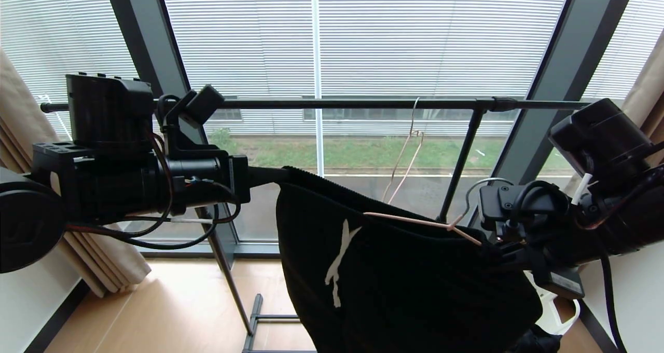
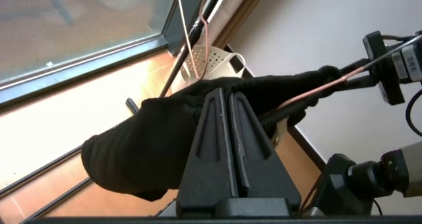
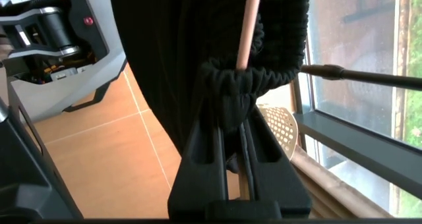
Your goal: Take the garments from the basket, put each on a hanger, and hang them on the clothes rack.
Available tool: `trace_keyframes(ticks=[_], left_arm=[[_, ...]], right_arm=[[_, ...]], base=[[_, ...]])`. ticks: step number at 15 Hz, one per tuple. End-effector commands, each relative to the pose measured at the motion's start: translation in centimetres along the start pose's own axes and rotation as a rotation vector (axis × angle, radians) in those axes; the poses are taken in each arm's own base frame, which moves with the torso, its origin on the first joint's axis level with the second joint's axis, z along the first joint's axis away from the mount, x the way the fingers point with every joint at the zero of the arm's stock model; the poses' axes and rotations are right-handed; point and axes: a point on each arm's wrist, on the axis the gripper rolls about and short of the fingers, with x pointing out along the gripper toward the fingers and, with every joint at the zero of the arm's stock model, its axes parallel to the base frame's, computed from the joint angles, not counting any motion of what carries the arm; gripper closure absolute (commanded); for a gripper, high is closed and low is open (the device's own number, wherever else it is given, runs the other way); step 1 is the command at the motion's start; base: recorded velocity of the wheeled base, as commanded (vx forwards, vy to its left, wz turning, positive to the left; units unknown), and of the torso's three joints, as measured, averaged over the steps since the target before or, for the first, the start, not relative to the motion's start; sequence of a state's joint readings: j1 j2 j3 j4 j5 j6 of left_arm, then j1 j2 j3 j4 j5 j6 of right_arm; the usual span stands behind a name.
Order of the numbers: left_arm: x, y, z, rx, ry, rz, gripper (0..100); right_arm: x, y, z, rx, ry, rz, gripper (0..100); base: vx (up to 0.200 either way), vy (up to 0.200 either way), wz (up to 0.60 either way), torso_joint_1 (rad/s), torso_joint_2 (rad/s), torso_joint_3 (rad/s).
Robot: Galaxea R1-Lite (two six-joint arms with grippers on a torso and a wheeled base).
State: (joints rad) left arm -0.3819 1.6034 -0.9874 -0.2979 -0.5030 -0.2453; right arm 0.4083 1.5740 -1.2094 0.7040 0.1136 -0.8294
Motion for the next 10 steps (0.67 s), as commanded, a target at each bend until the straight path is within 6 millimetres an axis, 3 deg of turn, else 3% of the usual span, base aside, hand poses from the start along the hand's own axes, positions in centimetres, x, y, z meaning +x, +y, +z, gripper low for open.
trace_keyframes(ticks=[1, 3, 6, 10], left_arm=[[0.1, -0.2, 0.7, 0.002, 0.007, 0.000, 100], [0.7, -1.7, 0.9, 0.037, 0.054, -0.015, 100], [2.0, -3.6, -0.4, 0.103, 0.118, 0.073, 100], [2.5, -4.7, -1.1, 0.115, 0.154, 0.069, 100]], right_arm=[[-0.3, 0.0, -0.1, 0.000, 0.005, -0.018, 100], [-0.1, -0.8, 0.9, 0.003, 0.017, -0.060, 100], [0.2, -1.7, 2.2, 0.070, 0.011, -0.086, 100], [0.8, -1.7, 3.2, 0.188, -0.019, -0.087, 100]], base=[[0.000, 0.000, 0.00, 0.000, 0.00, 0.000], [0.000, 0.000, 0.00, 0.000, 0.00, 0.000], [0.000, 0.000, 0.00, 0.000, 0.00, 0.000], [0.000, 0.000, 0.00, 0.000, 0.00, 0.000]])
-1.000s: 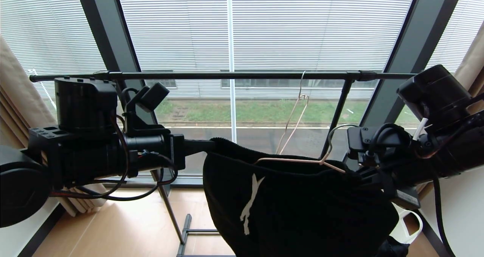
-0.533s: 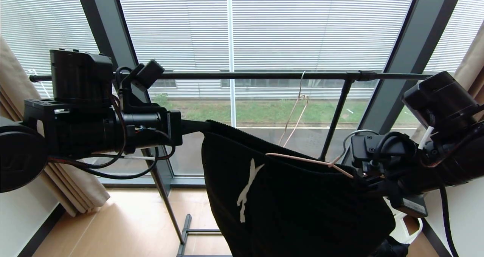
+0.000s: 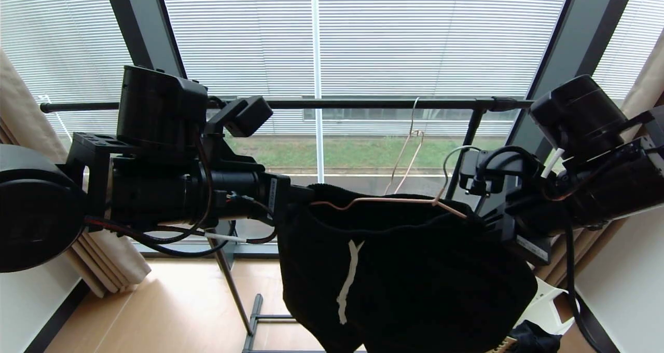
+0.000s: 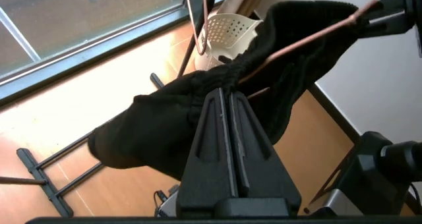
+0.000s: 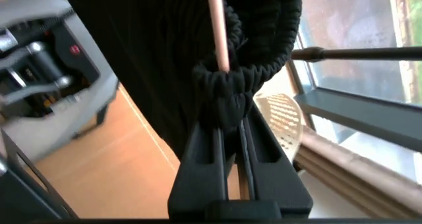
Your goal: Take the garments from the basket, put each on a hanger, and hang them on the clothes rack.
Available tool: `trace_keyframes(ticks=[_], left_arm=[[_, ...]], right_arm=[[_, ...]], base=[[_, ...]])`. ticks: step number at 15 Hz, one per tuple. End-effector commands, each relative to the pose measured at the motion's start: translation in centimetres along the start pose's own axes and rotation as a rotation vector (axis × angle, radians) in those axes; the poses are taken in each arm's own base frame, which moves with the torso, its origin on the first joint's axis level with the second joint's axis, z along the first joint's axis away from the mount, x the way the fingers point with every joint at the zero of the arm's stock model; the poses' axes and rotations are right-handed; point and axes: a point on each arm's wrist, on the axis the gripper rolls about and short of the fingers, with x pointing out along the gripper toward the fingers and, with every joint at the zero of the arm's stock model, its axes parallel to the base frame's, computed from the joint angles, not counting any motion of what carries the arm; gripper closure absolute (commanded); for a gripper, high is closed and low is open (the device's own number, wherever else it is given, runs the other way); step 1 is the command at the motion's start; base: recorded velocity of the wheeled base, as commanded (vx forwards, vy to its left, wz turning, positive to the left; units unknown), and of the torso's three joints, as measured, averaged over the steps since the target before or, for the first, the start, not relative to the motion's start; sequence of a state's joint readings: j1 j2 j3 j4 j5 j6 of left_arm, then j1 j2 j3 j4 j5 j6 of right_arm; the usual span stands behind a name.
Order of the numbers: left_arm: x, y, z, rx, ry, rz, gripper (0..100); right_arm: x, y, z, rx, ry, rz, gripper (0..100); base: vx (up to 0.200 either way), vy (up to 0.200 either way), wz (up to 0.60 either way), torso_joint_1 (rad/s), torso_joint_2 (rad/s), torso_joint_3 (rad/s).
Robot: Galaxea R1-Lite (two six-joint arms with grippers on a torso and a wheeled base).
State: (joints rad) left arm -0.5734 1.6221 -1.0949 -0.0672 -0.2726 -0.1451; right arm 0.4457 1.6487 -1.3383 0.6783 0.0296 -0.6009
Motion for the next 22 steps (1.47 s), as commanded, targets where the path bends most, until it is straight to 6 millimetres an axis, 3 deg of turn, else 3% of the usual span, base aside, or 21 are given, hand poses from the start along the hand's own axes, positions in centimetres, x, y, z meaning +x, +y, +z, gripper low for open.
trace_keyframes(ticks=[1, 5, 12, 15, 18, 22], left_arm=[[0.3, -0.3, -0.2, 0.004, 0.010, -0.001, 100], [0.3, -0.5, 0.3, 0.009, -0.013, 0.030, 100], [-1.6, 0.0, 2.1, 0.003, -0.065, 0.070, 100], [-2.1, -0.4, 2.9, 0.003, -0.056, 0.065, 100], [-0.9, -1.4, 2.1, 0.014, -0.014, 0.037, 100], [1.3, -2.8, 1.4, 0.038, 0.029, 0.055, 100]], right_arm=[[0.5, 0.4, 0.6, 0.026, -0.014, 0.004, 100], [1.3, 2.3, 0.9, -0.043, 0.098, -0.111, 100], [2.6, 3.4, -1.2, -0.061, 0.222, -0.128, 100], [3.0, 3.4, -0.8, -0.052, 0.163, -0.159, 100], [2.3, 3.1, -0.2, -0.018, 0.091, -0.191, 100], [2.2, 3.6, 0.4, 0.085, -0.014, -0.108, 100]], base=[[0.000, 0.000, 0.00, 0.000, 0.00, 0.000], [0.000, 0.000, 0.00, 0.000, 0.00, 0.000], [0.000, 0.000, 0.00, 0.000, 0.00, 0.000], [0.000, 0.000, 0.00, 0.000, 0.00, 0.000], [0.000, 0.000, 0.00, 0.000, 0.00, 0.000], [0.000, 0.000, 0.00, 0.000, 0.00, 0.000]])
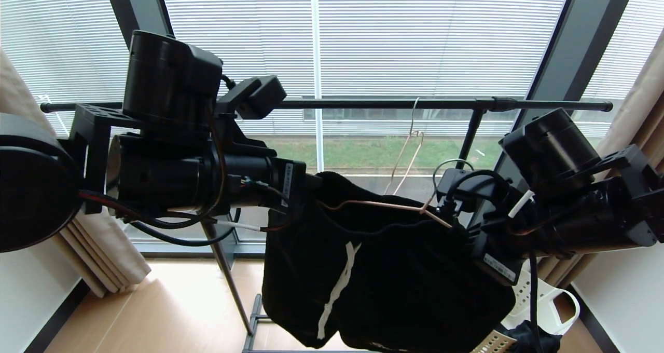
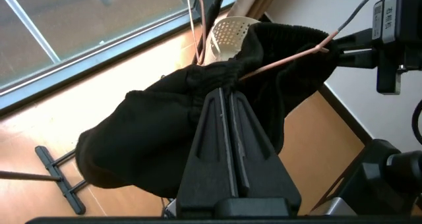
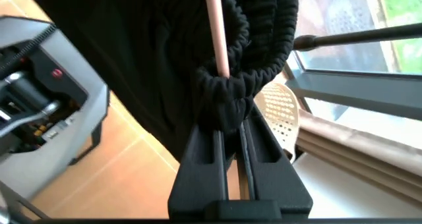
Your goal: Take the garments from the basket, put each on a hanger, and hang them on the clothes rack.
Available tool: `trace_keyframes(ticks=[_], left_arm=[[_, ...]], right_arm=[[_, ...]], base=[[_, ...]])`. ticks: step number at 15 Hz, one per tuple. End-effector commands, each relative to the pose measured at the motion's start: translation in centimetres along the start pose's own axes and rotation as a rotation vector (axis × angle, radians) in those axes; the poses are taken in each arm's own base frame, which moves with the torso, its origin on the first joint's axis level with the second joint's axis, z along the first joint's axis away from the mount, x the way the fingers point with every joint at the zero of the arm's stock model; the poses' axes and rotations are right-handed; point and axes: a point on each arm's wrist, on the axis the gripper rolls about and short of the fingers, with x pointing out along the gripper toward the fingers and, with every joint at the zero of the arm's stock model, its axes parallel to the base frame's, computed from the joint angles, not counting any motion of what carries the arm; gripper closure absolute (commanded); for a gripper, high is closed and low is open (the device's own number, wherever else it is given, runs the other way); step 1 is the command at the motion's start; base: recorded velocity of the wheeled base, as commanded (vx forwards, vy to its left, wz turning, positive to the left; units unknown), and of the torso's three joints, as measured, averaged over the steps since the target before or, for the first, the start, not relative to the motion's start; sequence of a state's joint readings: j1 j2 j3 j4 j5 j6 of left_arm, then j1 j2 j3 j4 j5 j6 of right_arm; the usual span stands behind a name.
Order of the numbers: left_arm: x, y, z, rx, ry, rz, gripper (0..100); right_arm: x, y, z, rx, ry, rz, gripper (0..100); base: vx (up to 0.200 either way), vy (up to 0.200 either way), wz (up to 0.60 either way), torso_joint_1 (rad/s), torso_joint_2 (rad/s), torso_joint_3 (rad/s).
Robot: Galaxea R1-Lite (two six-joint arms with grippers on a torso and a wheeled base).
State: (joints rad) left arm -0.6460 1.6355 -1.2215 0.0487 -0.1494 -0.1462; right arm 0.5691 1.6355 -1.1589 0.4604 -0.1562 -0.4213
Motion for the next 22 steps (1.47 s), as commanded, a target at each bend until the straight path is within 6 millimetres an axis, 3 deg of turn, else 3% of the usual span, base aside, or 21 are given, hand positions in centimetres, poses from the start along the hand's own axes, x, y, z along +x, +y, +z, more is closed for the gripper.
trace_keyframes(ticks=[1, 9, 22], left_arm=[[1.7, -0.8, -0.5, 0.013, 0.036, 0.004, 100], [2.1, -3.1, 0.0, 0.060, 0.048, 0.022, 100], [3.0, -2.7, -1.5, 0.096, 0.107, 0.034, 100]], right_arm=[[-0.2, 0.4, 0.2, 0.018, -0.038, 0.022, 100], [0.5, 0.8, 0.7, 0.120, -0.094, 0.012, 100], [-1.5, 0.4, 3.5, 0.305, -0.262, 0.009, 100]], base=[[0.000, 0.000, 0.00, 0.000, 0.00, 0.000], [0.000, 0.000, 0.00, 0.000, 0.00, 0.000], [0.000, 0.000, 0.00, 0.000, 0.00, 0.000]])
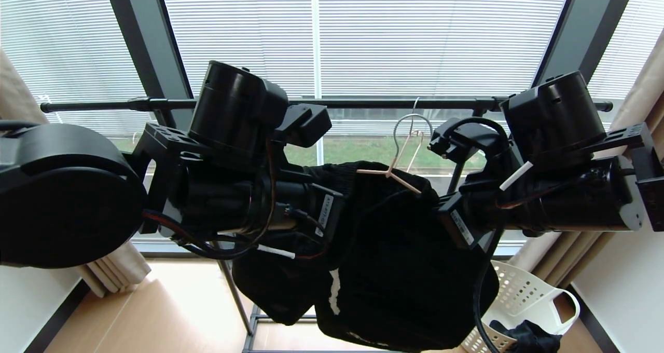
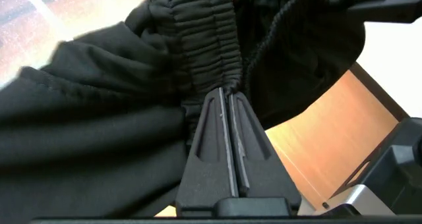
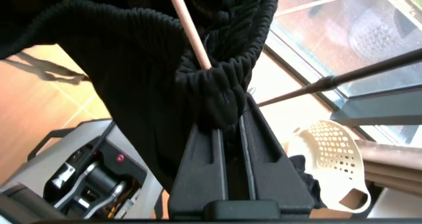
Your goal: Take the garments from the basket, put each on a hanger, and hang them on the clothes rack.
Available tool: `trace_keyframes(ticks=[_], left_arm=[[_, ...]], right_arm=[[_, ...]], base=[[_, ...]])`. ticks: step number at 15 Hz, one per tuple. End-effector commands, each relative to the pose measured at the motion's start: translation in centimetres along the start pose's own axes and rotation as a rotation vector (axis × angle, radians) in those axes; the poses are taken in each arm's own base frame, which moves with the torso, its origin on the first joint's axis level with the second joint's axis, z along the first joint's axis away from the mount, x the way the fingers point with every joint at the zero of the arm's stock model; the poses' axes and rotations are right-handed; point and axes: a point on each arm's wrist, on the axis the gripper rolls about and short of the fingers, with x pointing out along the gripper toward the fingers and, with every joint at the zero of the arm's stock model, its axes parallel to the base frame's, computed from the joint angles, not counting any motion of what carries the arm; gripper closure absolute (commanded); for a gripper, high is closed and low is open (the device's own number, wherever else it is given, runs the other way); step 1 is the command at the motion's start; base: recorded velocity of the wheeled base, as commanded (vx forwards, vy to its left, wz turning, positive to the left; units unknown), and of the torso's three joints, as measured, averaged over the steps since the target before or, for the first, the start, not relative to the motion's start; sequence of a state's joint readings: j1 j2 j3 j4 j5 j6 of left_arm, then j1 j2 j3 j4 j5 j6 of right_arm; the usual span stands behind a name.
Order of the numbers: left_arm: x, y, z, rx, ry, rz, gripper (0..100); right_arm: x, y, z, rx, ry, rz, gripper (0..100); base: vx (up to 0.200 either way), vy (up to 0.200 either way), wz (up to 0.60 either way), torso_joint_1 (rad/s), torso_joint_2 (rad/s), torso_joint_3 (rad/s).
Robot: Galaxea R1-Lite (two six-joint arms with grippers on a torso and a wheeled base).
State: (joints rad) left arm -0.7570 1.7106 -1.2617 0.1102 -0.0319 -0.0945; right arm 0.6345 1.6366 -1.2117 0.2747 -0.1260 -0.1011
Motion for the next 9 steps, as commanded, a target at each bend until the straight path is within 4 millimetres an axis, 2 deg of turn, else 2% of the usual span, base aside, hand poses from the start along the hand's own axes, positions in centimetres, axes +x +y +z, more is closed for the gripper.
trace_keyframes(ticks=[1, 5, 6, 9], left_arm=[[0.6, 0.1, -0.1, -0.002, 0.011, 0.003, 100], [1.8, 0.3, -0.1, -0.004, 0.017, 0.041, 100], [2.4, 0.3, -0.1, -0.002, 0.009, 0.063, 0], [2.6, 0.1, 0.4, 0.001, -0.022, 0.064, 0]], right_arm=[[-0.3, 0.1, 0.1, -0.001, -0.015, 0.005, 100], [-1.2, 0.6, -0.2, -0.012, -0.034, 0.063, 100], [-1.5, 0.7, -0.3, -0.014, -0.038, 0.065, 100], [-1.8, 0.7, -0.5, -0.016, -0.038, 0.066, 100]], base=[[0.000, 0.000, 0.00, 0.000, 0.00, 0.000], [0.000, 0.000, 0.00, 0.000, 0.00, 0.000], [0.000, 0.000, 0.00, 0.000, 0.00, 0.000], [0.000, 0.000, 0.00, 0.000, 0.00, 0.000]])
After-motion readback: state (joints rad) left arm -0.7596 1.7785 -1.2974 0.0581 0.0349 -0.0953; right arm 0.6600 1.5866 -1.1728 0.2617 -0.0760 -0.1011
